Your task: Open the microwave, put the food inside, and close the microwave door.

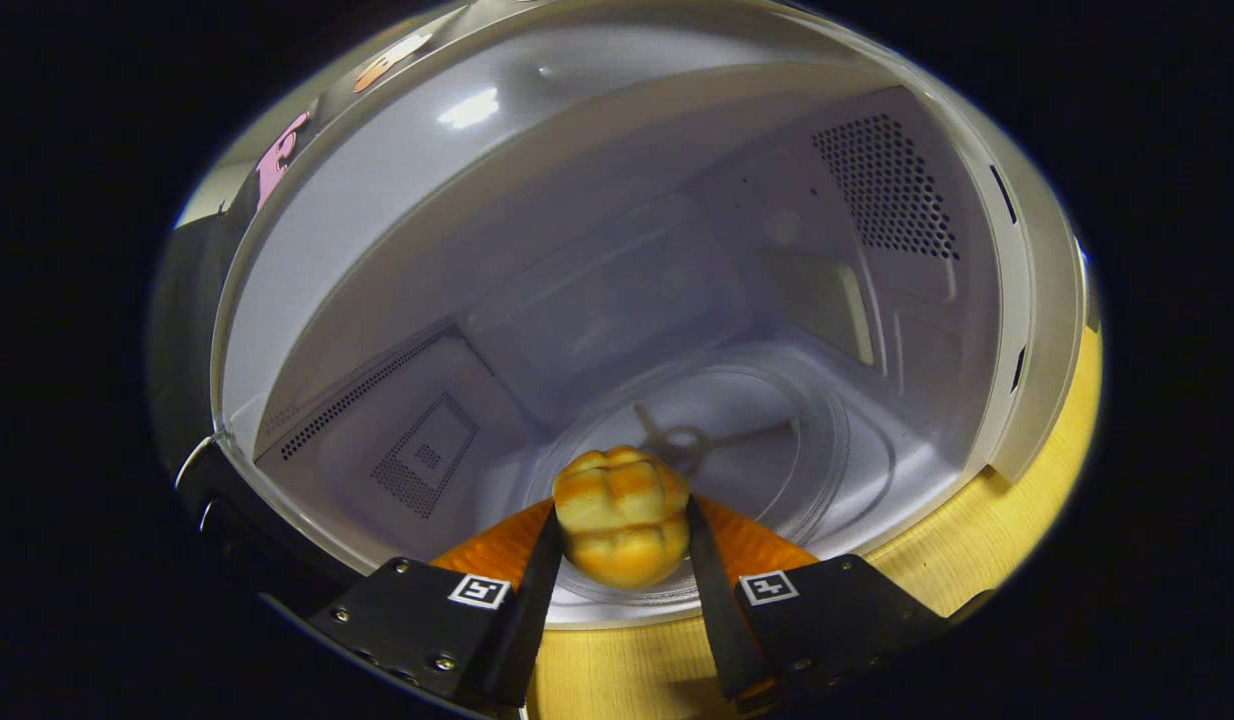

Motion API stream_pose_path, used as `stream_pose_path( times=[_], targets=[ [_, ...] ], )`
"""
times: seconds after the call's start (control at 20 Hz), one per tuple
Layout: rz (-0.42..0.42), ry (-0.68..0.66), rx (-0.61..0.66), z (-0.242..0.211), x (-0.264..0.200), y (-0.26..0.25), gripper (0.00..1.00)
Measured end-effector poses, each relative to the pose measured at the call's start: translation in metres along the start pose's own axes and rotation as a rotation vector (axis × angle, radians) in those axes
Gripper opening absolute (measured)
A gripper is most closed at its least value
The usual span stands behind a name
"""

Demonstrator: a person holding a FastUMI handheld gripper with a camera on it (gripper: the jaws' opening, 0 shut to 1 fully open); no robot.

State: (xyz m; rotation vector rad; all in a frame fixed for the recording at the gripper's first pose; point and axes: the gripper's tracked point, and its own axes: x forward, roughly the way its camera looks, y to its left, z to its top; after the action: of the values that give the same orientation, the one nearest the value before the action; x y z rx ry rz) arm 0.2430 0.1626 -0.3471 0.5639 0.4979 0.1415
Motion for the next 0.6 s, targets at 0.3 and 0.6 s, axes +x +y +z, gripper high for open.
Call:
stream_pose_path(
  times=[0.3, 0.6],
  targets=[
    [-0.02, -0.01, 0.028, 0.004, 0.003, -0.002, 0.86],
    [-0.034, -0.077, -0.046, 0.019, -0.012, 0.001, 0.93]
  ],
)
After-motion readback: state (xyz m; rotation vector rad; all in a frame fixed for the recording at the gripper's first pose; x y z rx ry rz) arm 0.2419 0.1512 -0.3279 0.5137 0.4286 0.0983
